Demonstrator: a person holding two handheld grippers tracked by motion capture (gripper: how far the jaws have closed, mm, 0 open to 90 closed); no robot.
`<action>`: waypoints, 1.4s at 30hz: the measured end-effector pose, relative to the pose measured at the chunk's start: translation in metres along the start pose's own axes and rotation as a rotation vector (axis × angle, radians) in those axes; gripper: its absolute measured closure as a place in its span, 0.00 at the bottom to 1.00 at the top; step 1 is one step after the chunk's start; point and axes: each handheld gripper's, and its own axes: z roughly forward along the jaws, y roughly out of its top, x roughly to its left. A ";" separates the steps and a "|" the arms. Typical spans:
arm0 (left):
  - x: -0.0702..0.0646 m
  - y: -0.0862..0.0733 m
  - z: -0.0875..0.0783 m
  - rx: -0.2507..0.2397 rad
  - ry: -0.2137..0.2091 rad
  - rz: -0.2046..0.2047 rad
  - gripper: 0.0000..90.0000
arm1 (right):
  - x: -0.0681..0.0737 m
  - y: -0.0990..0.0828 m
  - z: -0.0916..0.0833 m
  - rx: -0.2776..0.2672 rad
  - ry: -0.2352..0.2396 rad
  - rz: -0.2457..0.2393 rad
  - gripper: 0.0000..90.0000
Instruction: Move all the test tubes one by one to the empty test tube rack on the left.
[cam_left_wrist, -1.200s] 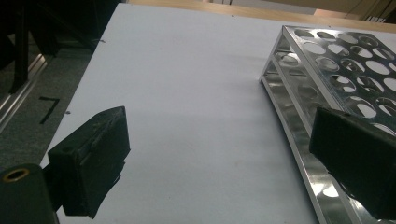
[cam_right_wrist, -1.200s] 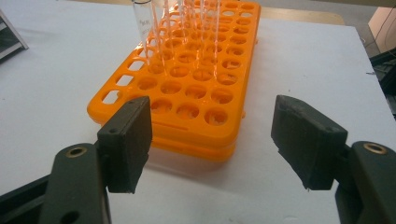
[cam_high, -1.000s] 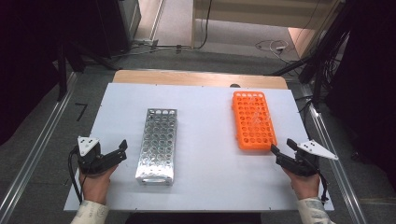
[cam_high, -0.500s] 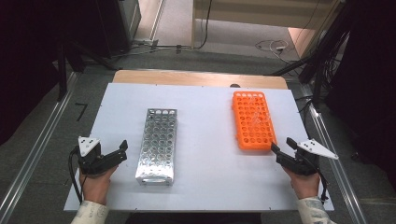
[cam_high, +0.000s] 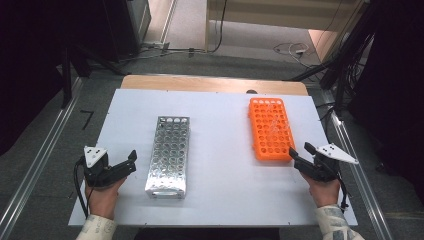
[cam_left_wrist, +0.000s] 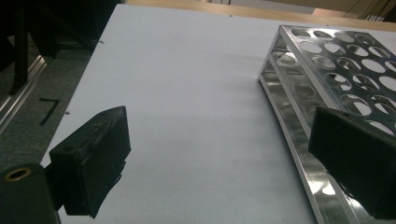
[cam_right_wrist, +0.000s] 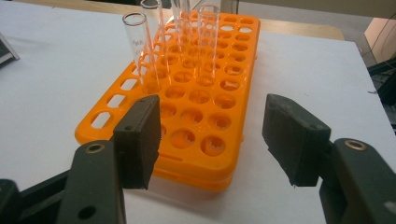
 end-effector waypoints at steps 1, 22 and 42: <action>0.000 0.000 0.000 0.000 -0.001 0.000 0.06 | 0.000 0.001 0.002 -0.003 -0.001 -0.003 0.41; 0.000 0.000 0.000 0.004 0.002 -0.001 0.06 | 0.001 0.016 0.045 0.010 -0.010 -0.031 0.55; 0.001 0.000 0.000 0.000 0.001 -0.012 0.06 | -0.001 0.021 0.074 0.015 -0.005 -0.024 0.71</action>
